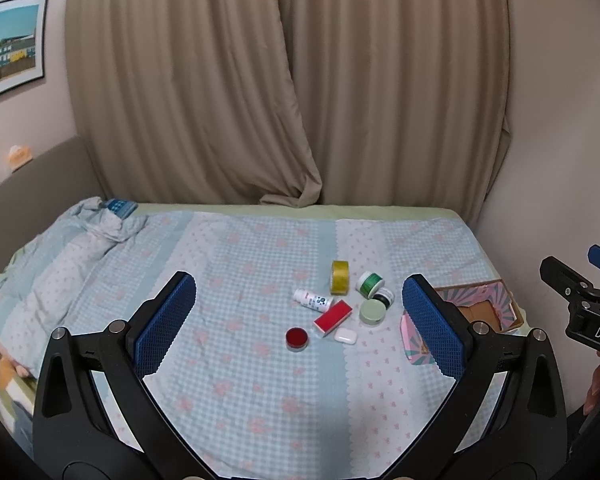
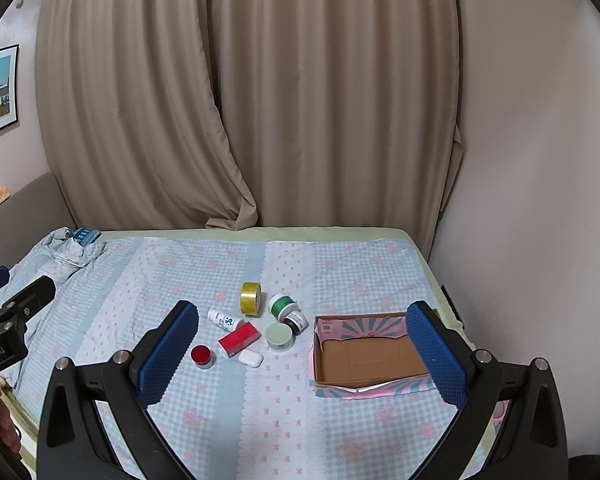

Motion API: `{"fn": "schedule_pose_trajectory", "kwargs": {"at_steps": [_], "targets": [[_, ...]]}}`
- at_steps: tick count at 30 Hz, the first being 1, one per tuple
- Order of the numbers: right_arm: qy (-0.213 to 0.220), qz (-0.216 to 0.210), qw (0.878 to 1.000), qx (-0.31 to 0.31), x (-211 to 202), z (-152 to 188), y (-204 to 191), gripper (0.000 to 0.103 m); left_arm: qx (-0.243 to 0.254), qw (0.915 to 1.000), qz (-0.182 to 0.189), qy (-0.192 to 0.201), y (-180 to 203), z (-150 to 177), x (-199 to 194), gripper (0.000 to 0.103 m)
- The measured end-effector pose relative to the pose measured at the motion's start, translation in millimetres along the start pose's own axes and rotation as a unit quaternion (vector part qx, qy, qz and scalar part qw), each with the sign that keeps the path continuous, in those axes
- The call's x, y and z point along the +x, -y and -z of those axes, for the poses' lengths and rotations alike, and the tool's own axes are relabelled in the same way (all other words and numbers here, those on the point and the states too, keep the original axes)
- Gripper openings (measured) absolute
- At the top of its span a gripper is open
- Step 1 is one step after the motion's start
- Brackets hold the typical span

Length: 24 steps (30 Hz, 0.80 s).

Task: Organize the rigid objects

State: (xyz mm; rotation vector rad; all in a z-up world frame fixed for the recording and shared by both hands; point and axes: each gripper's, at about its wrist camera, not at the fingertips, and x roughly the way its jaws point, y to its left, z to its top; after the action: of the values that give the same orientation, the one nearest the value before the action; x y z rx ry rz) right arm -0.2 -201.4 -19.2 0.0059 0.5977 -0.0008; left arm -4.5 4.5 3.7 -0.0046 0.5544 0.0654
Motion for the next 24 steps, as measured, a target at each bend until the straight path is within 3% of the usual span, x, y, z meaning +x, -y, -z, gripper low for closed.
{"fn": "schedule_pose_trajectory", "kwargs": {"at_steps": [24], "targets": [[-0.001, -0.012, 1.000, -0.010, 1.3, 4.2, -4.6, 0.103, -0.007, 0.9999, 0.009, 0.001, -0.2, 0.8, 6.9, 0.102]]}}
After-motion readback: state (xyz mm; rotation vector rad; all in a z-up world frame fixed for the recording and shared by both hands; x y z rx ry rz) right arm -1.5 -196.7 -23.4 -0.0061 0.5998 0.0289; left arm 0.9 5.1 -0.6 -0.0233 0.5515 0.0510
